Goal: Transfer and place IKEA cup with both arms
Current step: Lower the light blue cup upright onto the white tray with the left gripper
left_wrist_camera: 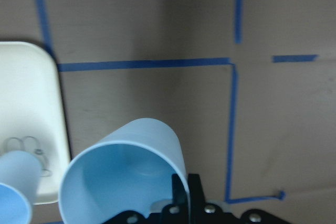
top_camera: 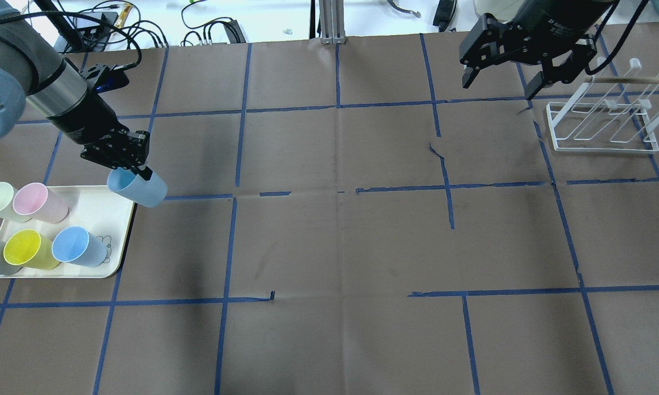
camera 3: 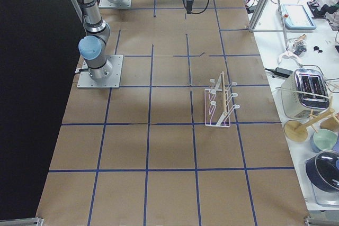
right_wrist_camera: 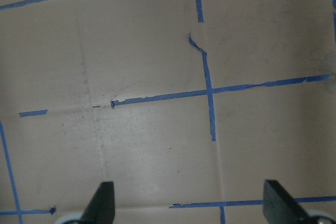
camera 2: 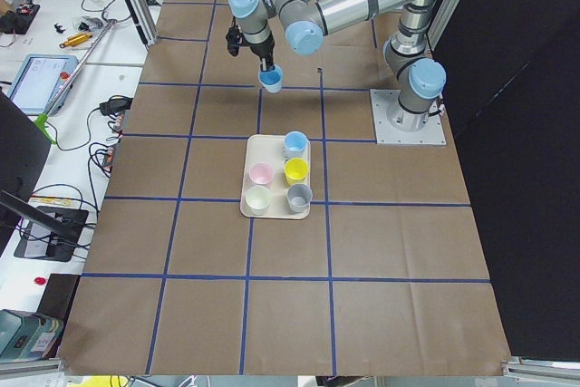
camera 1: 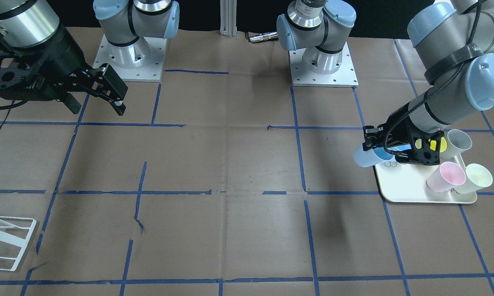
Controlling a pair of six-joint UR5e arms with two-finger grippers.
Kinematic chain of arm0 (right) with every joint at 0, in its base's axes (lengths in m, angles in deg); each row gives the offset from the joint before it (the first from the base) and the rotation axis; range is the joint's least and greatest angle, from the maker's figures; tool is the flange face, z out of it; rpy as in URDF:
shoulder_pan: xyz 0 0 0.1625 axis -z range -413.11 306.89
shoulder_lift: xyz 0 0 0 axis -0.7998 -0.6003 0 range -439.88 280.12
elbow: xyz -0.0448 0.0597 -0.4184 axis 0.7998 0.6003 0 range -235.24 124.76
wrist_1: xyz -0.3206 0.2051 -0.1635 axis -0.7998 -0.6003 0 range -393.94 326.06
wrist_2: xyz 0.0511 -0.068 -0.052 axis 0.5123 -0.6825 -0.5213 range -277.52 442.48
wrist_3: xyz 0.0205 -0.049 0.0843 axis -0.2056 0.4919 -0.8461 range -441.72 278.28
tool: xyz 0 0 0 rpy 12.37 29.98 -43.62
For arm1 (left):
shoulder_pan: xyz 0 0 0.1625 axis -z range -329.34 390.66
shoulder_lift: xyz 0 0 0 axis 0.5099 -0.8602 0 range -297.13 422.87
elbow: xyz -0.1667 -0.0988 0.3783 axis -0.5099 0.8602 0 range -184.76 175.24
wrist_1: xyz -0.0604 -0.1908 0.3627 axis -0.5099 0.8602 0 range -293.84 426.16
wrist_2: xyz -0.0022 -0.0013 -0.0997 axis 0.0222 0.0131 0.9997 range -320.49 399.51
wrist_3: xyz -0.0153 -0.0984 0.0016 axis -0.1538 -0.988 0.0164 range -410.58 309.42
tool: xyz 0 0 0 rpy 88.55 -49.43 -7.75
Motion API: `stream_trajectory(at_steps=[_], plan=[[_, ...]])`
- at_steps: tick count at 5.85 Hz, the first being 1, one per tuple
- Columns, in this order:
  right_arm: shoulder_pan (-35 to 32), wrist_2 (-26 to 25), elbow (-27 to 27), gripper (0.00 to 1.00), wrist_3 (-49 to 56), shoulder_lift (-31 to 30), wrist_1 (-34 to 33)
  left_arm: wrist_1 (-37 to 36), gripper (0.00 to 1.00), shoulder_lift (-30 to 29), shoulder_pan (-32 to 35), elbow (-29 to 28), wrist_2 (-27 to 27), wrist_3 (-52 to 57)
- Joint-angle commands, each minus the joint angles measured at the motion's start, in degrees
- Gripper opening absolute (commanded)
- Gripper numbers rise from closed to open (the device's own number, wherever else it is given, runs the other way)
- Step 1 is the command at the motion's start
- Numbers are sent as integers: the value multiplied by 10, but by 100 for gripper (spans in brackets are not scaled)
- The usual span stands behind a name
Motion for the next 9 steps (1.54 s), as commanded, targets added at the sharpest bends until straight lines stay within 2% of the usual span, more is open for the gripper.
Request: stream_trajectory(at_steps=[1,2,3,5,9], plan=[[-23,-35,-2,100,-19,6,-17,-114,1,-38,-37,27,-99,2],[-29,-52,-4,100,-17,10,-28,-157,1,-63,-50,32,-103,18],[-29,-56,-9,100,-13,16,-50,-169,1,-76,-59,34,-118,29],[-29,-52,-15,100,-22,17,-51,-190,1,-96,-60,55,-146,27],[-29,-56,-16,100,-18,17,-50,-189,4,-89,-53,62,-131,26]])
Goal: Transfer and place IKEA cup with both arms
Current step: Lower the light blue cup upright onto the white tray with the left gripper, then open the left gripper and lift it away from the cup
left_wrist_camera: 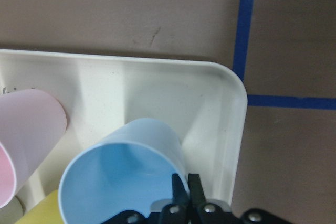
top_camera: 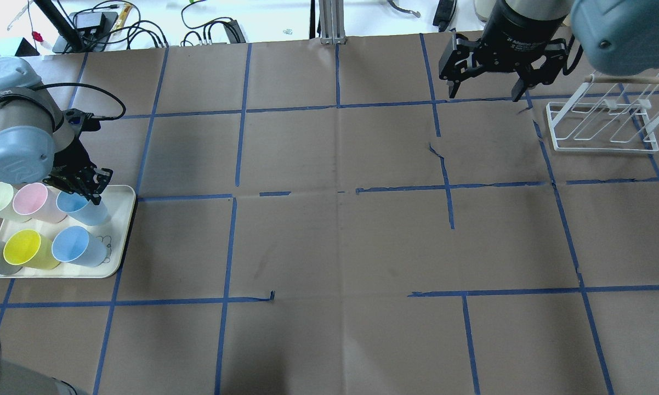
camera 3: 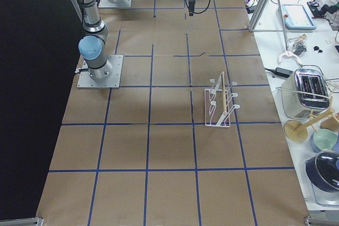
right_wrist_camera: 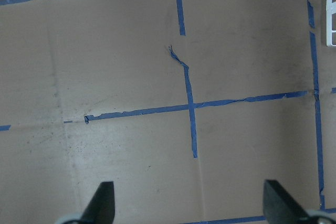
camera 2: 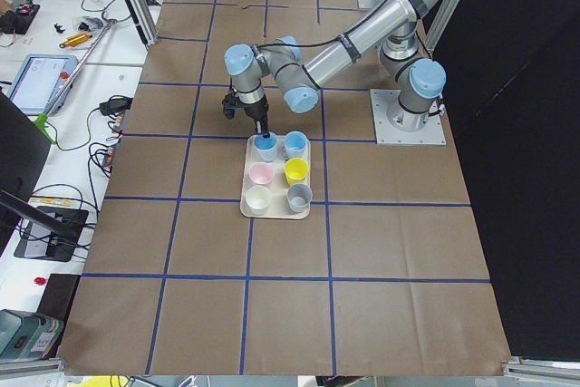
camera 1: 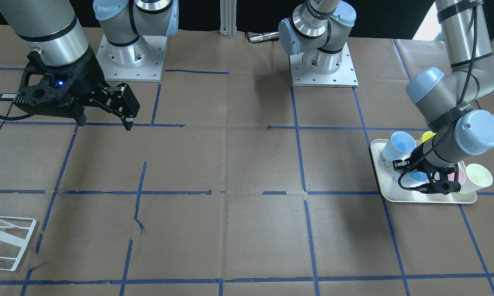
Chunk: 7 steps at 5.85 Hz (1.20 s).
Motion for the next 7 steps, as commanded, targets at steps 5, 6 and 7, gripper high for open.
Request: stream_trajectory(at_steps=[5,6,7], plan=[[-1,0,0,100,21,-1,0,18,98,14,6,-28,9,6],[-1,0,0,100,21,-1,0,93,98,49,13,-55,10,2],[-1,1,0,100,20,-1,0,180,98,88,36,-81,16,0]])
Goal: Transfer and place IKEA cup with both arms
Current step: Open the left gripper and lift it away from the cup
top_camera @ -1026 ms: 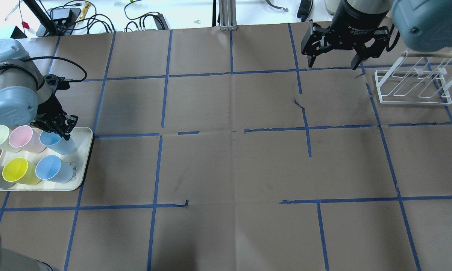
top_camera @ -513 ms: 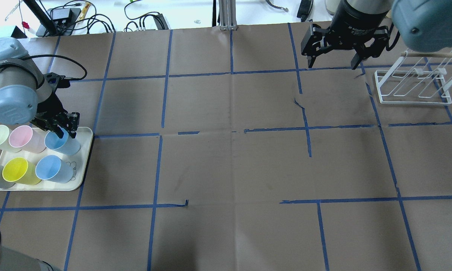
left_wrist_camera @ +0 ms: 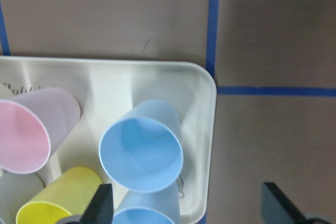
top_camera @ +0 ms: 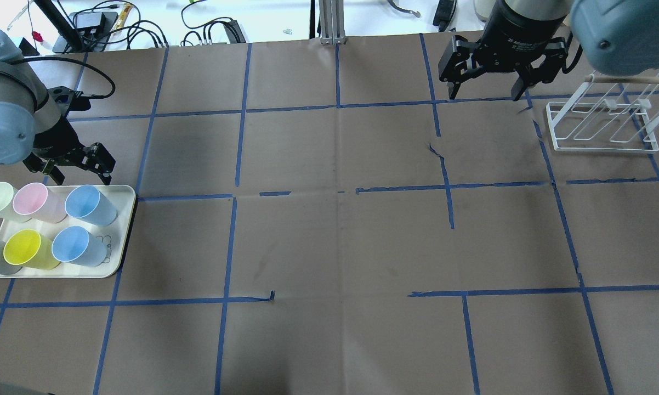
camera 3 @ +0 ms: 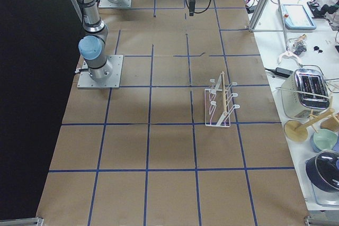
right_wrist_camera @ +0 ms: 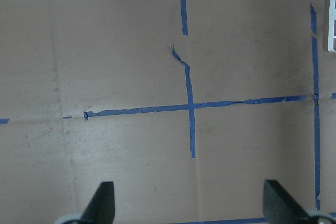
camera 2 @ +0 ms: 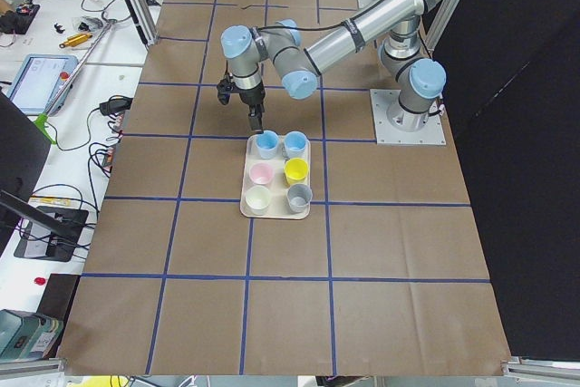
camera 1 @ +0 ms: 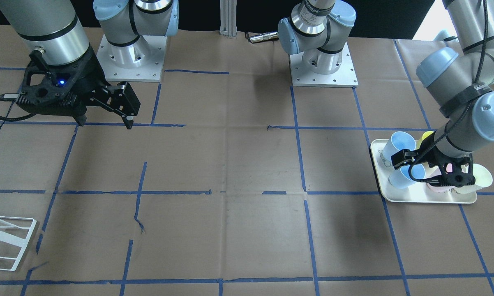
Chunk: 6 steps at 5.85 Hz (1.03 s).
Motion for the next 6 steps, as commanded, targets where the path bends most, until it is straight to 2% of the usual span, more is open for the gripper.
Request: stream_trajectory(at_steps=[1,2,3,5,6], plan=[[0,1,0,100,0,0,0,124,98,61,53,-63,43,-12],[0,1,0,100,0,0,0,194,98,77,93,-112,72,-46],[0,1,0,100,-1,0,0,226,98,91,141,-145,86,-99],[0,0,0,100,-1,0,0,226,98,121,238,-144,81,-170],[1,0,0,100,0,1,0,225,98,129,248,-127,83,-177]])
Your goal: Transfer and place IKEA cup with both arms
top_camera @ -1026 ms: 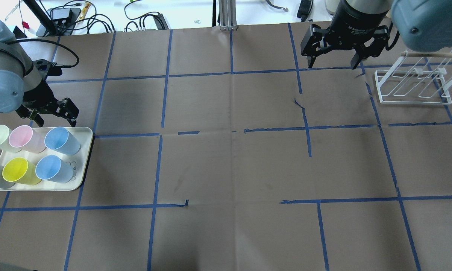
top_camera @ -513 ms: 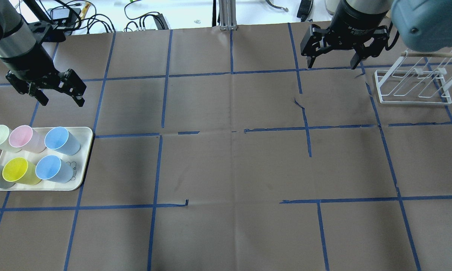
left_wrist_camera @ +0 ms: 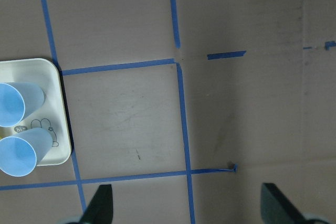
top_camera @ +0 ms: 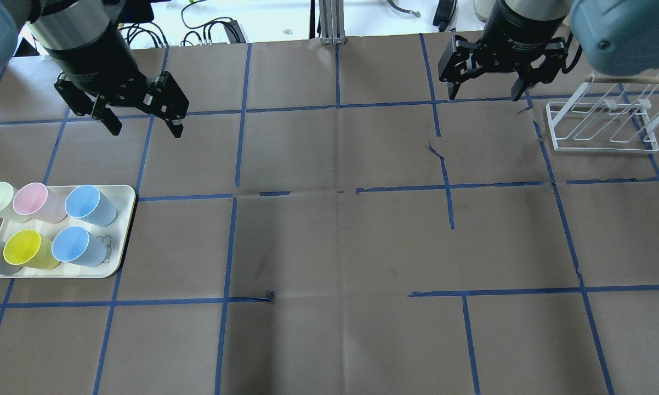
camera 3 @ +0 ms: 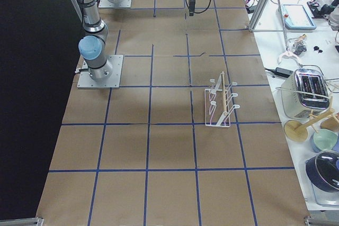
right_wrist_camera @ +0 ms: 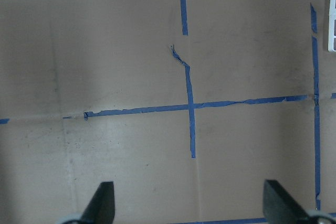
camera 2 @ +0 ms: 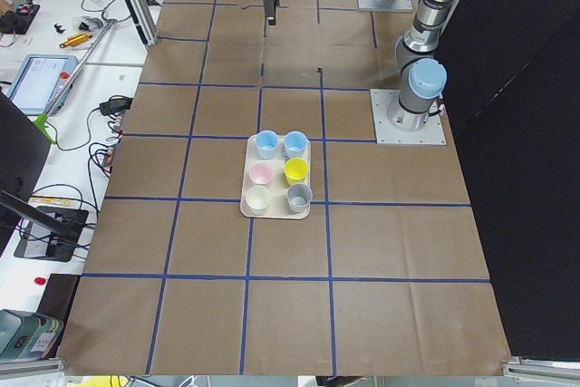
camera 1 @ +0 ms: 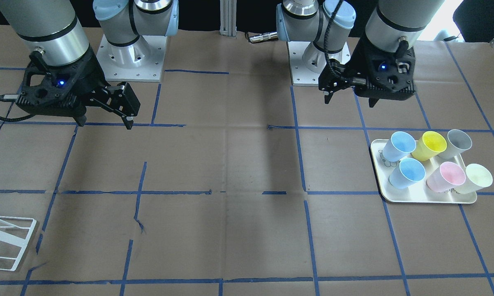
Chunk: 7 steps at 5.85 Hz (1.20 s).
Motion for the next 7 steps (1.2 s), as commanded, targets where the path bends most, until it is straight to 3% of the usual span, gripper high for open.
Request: stream_trajectory(at_steps=[1,2,3,7], plan=[[0,0,-1,100,0,0,0,-22,98,32,18,59,1,-11],[0,0,0,100,0,1,0,-29,98,68,6,98,4,-11],[0,0,0,100,0,1,0,-39,98,71,-25,97,10,-9],[0,0,0,100,0,1,0,-74,98,66,-29,104,21,-13]])
